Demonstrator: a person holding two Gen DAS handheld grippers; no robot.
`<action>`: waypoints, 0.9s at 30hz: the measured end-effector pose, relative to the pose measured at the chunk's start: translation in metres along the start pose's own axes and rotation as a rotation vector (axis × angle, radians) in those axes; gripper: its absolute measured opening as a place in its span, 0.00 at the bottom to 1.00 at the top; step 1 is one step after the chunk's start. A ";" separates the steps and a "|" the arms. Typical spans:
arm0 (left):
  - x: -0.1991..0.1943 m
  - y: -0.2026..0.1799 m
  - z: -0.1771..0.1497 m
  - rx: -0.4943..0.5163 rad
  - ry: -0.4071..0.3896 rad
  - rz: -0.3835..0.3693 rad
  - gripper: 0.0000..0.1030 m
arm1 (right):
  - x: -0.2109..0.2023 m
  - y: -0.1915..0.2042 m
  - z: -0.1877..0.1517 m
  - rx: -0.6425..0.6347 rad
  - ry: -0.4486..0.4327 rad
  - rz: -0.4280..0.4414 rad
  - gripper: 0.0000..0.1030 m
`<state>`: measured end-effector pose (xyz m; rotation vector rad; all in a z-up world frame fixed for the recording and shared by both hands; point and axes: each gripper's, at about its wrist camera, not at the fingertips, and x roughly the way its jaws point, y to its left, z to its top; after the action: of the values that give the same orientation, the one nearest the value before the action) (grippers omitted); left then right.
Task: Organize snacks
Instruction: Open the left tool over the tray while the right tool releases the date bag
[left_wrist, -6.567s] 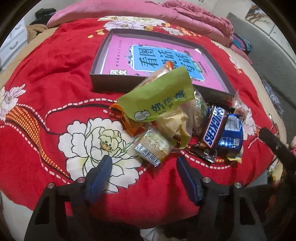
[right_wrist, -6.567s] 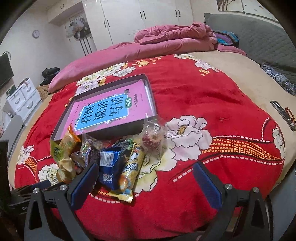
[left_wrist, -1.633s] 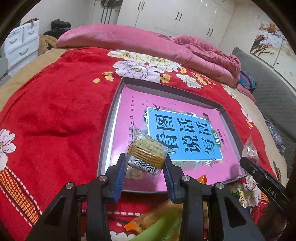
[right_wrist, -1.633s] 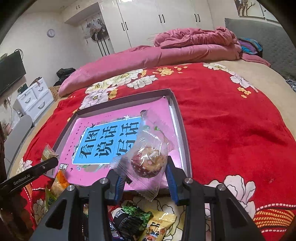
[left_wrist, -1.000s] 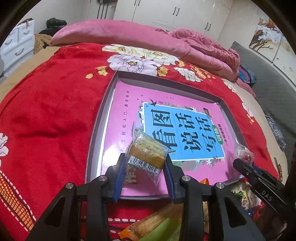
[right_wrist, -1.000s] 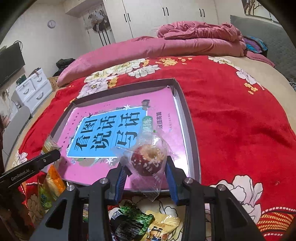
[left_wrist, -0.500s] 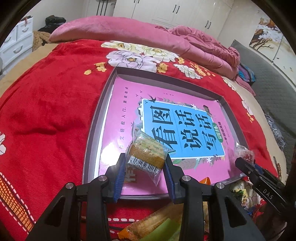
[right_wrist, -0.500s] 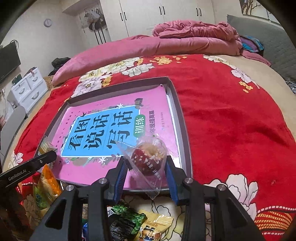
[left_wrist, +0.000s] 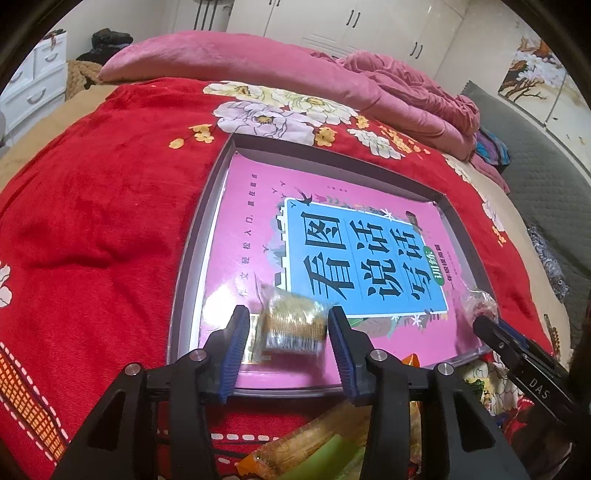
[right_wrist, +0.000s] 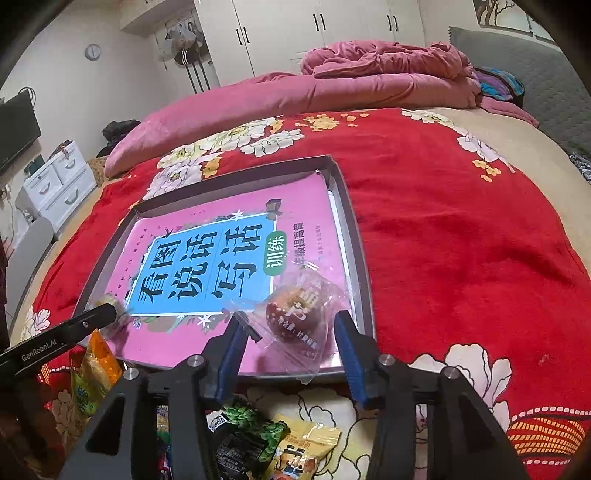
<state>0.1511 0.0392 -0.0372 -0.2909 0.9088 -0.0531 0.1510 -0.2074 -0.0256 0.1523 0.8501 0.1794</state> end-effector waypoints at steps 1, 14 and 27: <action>0.000 0.000 0.000 -0.001 -0.001 -0.002 0.48 | 0.000 0.000 0.000 0.000 0.000 0.000 0.47; -0.004 0.003 0.001 -0.015 -0.004 -0.015 0.62 | -0.009 -0.005 0.002 0.032 -0.031 0.006 0.58; -0.015 0.002 0.002 0.009 -0.042 -0.018 0.72 | -0.016 -0.002 0.003 0.021 -0.066 0.013 0.65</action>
<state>0.1428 0.0437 -0.0248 -0.2906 0.8640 -0.0678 0.1430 -0.2125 -0.0124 0.1825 0.7852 0.1772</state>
